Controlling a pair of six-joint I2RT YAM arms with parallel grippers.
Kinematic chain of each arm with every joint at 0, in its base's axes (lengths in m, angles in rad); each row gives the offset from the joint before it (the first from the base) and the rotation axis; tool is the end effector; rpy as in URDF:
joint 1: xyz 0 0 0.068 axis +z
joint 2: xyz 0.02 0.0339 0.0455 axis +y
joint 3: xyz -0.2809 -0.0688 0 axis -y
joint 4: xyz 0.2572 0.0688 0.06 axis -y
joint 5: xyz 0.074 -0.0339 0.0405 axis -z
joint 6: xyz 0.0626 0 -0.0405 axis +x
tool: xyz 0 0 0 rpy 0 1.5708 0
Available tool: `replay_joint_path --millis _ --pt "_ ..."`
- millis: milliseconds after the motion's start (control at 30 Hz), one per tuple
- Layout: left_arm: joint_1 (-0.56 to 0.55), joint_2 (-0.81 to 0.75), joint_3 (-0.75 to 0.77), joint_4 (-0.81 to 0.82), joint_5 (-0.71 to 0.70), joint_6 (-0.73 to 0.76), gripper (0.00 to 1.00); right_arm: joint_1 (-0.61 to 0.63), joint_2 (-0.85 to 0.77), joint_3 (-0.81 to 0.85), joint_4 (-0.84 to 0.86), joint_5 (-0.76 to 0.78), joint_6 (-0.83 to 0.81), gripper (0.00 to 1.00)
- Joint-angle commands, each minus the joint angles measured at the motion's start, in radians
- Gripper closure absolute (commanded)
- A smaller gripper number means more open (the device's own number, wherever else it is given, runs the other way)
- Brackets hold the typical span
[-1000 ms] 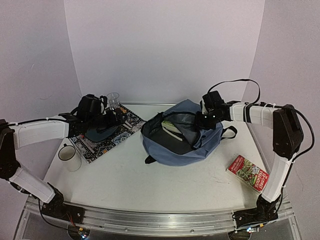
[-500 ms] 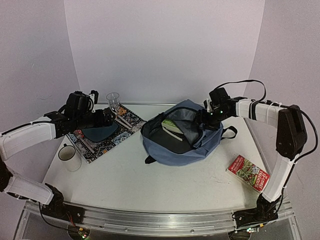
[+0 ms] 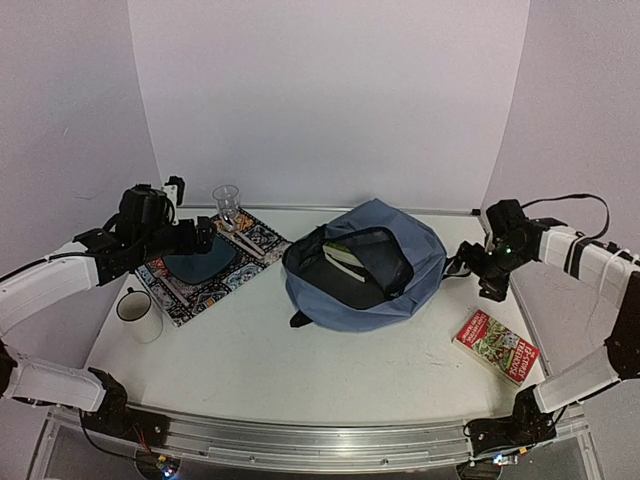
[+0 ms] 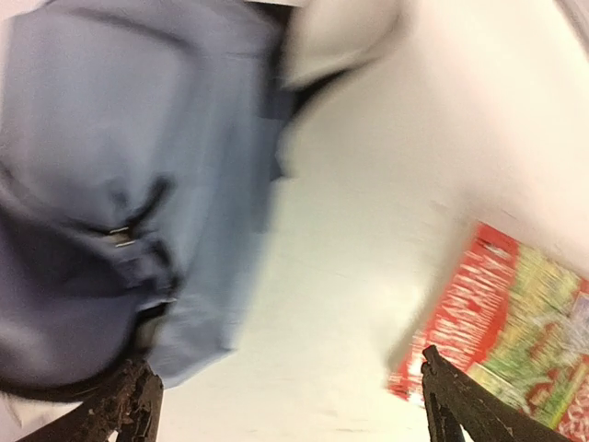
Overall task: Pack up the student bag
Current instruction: Move the book to the center of the board.
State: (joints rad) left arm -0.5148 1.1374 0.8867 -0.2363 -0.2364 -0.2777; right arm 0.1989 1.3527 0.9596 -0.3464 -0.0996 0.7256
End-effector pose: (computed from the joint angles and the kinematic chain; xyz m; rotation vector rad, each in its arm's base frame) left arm 0.2555 -0.1277 0.2996 0.0968 2.0502 -0.2514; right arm 0.3129 0.0694 0.2528 0.5684 2.3092 0.5740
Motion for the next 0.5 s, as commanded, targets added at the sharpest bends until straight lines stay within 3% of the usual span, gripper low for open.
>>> replay_joint_path --millis 0,300,467 --pt "-0.010 -0.036 -0.005 0.022 -0.043 0.023 0.01 -0.053 0.012 -0.109 -0.124 0.126 0.120 0.02" --pt "-0.028 -0.039 -0.007 0.026 -0.069 0.019 0.01 -0.060 0.196 -0.173 -0.117 0.131 0.168 0.02" --pt "-0.030 -0.040 -0.008 0.026 -0.087 0.019 0.01 0.042 0.307 -0.143 -0.096 0.044 0.152 0.02"
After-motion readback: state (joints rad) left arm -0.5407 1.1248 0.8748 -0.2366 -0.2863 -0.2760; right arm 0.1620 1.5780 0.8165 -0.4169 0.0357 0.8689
